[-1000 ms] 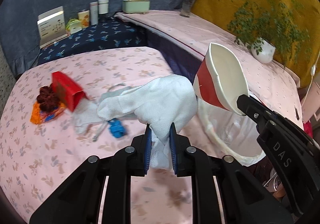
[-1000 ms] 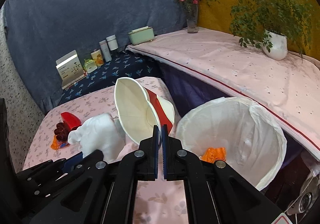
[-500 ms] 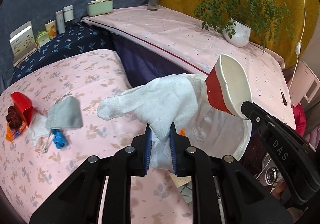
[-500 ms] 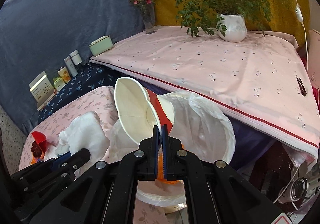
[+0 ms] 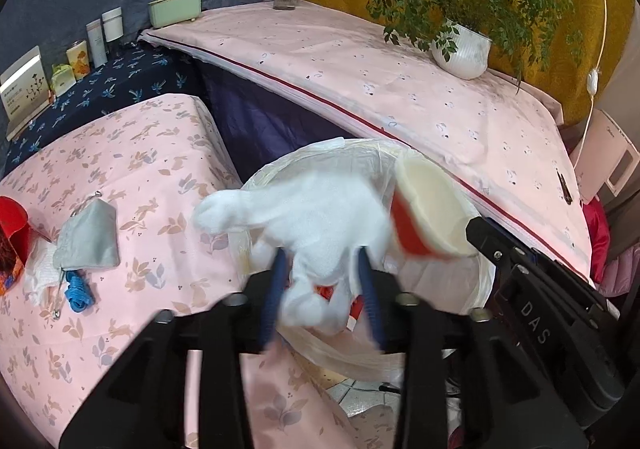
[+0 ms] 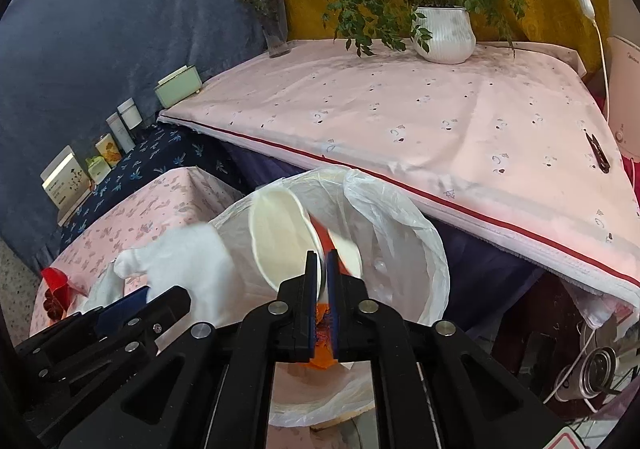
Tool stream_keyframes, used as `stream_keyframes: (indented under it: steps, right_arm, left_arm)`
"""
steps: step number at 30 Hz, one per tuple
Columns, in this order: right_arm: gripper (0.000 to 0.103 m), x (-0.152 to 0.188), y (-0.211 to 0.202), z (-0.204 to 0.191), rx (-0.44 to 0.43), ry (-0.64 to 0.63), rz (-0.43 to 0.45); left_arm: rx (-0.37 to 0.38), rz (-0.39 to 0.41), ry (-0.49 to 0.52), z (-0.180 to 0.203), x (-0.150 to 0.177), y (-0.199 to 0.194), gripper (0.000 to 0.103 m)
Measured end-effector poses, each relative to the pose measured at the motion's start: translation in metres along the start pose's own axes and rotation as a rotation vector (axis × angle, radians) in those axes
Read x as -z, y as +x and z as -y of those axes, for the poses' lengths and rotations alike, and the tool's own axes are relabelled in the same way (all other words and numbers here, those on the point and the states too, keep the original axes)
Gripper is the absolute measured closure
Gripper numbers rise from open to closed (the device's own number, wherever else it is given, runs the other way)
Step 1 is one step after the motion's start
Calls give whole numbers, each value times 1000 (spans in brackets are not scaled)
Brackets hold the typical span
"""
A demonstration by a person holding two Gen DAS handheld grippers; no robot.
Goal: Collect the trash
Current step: 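Carry the white cloth and white cup over the trash bin and open both tools, then move both open tools back over the remaining trash on the table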
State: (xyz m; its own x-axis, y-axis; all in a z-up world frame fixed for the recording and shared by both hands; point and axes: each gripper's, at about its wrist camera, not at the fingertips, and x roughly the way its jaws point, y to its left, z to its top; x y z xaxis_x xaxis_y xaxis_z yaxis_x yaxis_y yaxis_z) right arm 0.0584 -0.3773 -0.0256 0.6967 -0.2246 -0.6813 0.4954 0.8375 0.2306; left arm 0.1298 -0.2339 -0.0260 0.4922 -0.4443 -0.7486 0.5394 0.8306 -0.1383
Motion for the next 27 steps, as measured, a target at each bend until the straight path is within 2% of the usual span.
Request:
stream_keyframes:
  steps: [1,2,11,13,16,19,27]
  right_arm:
    - [79,0,0,0,2,1,1]
    - [77,0,0,1,5,2,7]
    - [71,2,-3,-6,4,-16,9]
    - [63,2,-6,-10,3,-22,15]
    - [57,3,-11,-18,8,-41,30]
    - [56,4,-15,-28,-1,-60,33]
    - [56,9,-22,-54,-25,-100,35]
  left_arm:
    - [-10,14,-6,-1,0,-1,43]
    - [-21,26,-8,-1,1,-2,42]
    - [-42,32,-25,-12,1,-7,40]
    - [-52,37,-28,-15,1,-10,40]
    - [-69,44,-47,-24,3,-15,39]
    - [-79,42,-82,-37,4,-18,35]
    - [-123,52,-153,-74,13,-33,33]
